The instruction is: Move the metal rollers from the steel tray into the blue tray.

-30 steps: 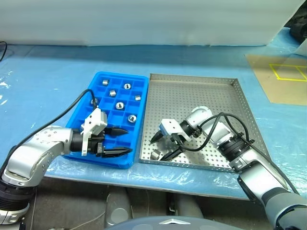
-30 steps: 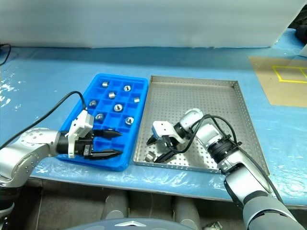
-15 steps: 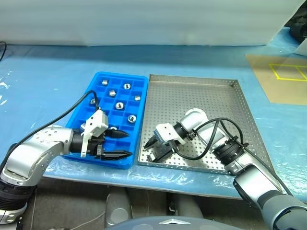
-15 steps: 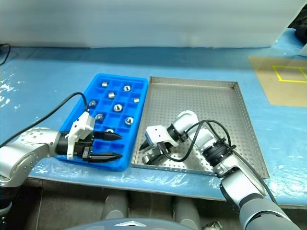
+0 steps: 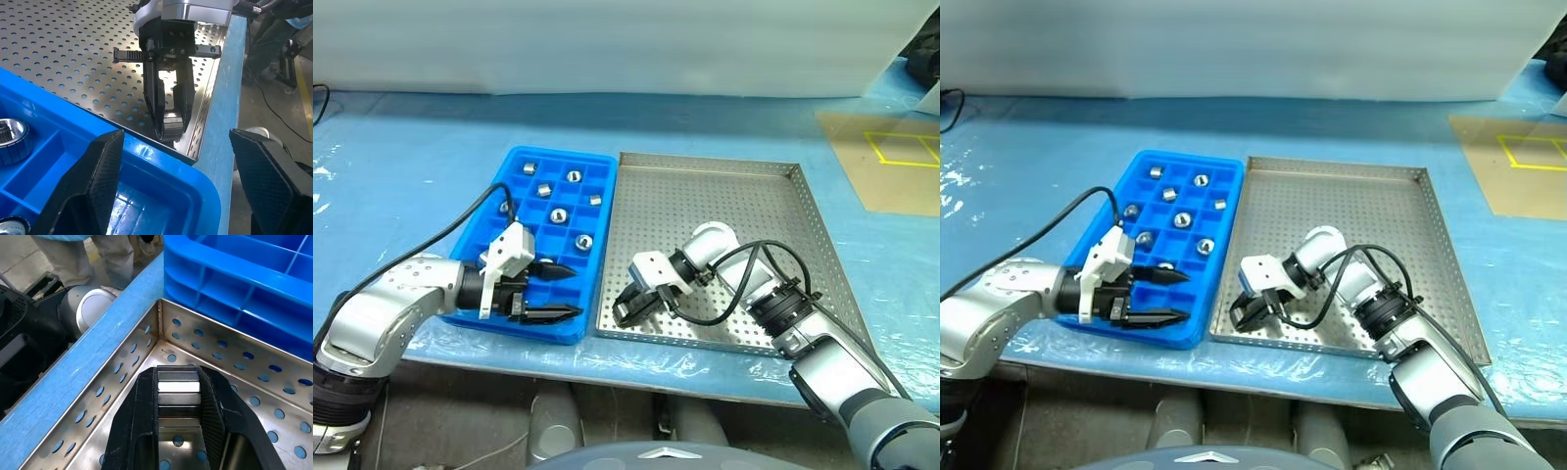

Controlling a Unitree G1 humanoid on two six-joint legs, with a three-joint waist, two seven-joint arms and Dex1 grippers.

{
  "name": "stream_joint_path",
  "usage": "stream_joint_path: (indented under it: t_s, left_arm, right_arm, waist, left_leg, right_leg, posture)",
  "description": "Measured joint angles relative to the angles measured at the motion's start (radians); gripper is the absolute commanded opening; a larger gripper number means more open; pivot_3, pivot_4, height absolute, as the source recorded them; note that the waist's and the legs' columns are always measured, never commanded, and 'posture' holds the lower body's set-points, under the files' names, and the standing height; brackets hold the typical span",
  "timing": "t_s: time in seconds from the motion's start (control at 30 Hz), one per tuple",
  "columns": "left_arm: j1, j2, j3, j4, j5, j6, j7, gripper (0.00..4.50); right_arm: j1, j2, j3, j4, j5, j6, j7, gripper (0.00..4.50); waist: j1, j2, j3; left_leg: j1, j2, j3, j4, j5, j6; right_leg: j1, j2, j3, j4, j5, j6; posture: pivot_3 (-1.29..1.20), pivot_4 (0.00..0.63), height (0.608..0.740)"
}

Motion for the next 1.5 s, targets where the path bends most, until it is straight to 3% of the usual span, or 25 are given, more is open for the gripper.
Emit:
stream_joint_path:
  t_s: [0.27,0.53,0.77,1.13,1.17,1.3,1.5]
  left_arm:
    - [-0.072,-0.025,-0.001,0.066,-0.001,-0.021,-0.007,3.65]
    - [-0.139,0.073,0.096,0.208,0.035,-0.07,-0.034,3.65]
    - [-0.054,0.117,0.183,0.227,0.044,-0.076,-0.041,3.65]
    - [0.065,0.111,0.238,0.091,-0.006,-0.017,0.023,3.65]
    - [0.065,0.11,0.238,0.087,-0.009,-0.016,0.026,3.65]
    - [0.06,0.104,0.237,0.081,-0.017,-0.007,0.032,3.65]
    - [0.014,0.083,0.2,0.083,-0.017,-0.007,0.038,3.65]
  right_arm:
    - [-0.084,-0.021,-0.132,-0.02,0.061,0.13,-0.024,0.7]
    - [-0.17,0.141,-0.142,-0.024,0.126,0.253,-0.033,0.7]
    - [-0.224,0.287,-0.107,0.06,0.139,0.294,-0.027,0.7]
    - [-0.177,0.329,-0.047,0.129,0.129,0.364,-0.01,0.7]
    - [-0.177,0.332,-0.047,0.14,0.124,0.352,-0.013,1.42]
    - [-0.177,0.337,-0.051,0.161,0.117,0.34,-0.042,2.68]
    - [-0.177,0.287,-0.089,0.124,0.135,0.39,-0.056,2.68]
  waist:
    - [0.0,0.0,0.0]
    - [0.001,0.0,0.0]
    - [0.012,0.0,0.0]
    - [0.049,-0.001,0.0]
    - [0.05,0.0,0.0]
    - [0.054,-0.001,0.0]
    - [0.055,-0.001,0.0]
  left_leg:
    - [0.0,0.0,0.0,0.0,0.0,0.0]
    - [-0.002,0.002,-0.001,-0.001,0.003,-0.005]
    - [-0.003,0.001,-0.002,-0.001,0.003,-0.005]
    - [-0.004,0.002,-0.003,-0.001,0.002,-0.004]
    - [-0.004,0.002,-0.003,-0.001,0.002,-0.005]
    - [-0.004,0.002,-0.003,-0.001,0.003,-0.005]
    - [-0.004,0.001,-0.003,-0.001,0.004,-0.007]
  right_leg:
    - [0.0,0.0,0.0,0.0,0.0,0.0]
    - [-0.003,0.004,-0.001,-0.001,0.0,0.0]
    - [-0.003,0.001,-0.003,-0.001,0.0,0.0]
    - [-0.003,0.0,-0.004,0.001,0.0,0.0]
    - [-0.003,0.0,-0.004,0.001,0.0,0.0]
    - [-0.003,0.0,-0.004,0.001,0.0,0.0]
    - [-0.003,0.0,-0.004,0.001,0.0,0.0]
  posture:
    - [0.11,0.15,0.74]
    - [0.18,0.15,0.74]
    - [0.24,0.15,0.74]
    - [0.28,0.15,0.74]
    - [0.28,0.15,0.74]
    - [0.26,0.15,0.74]
    - [0.19,0.15,0.74]
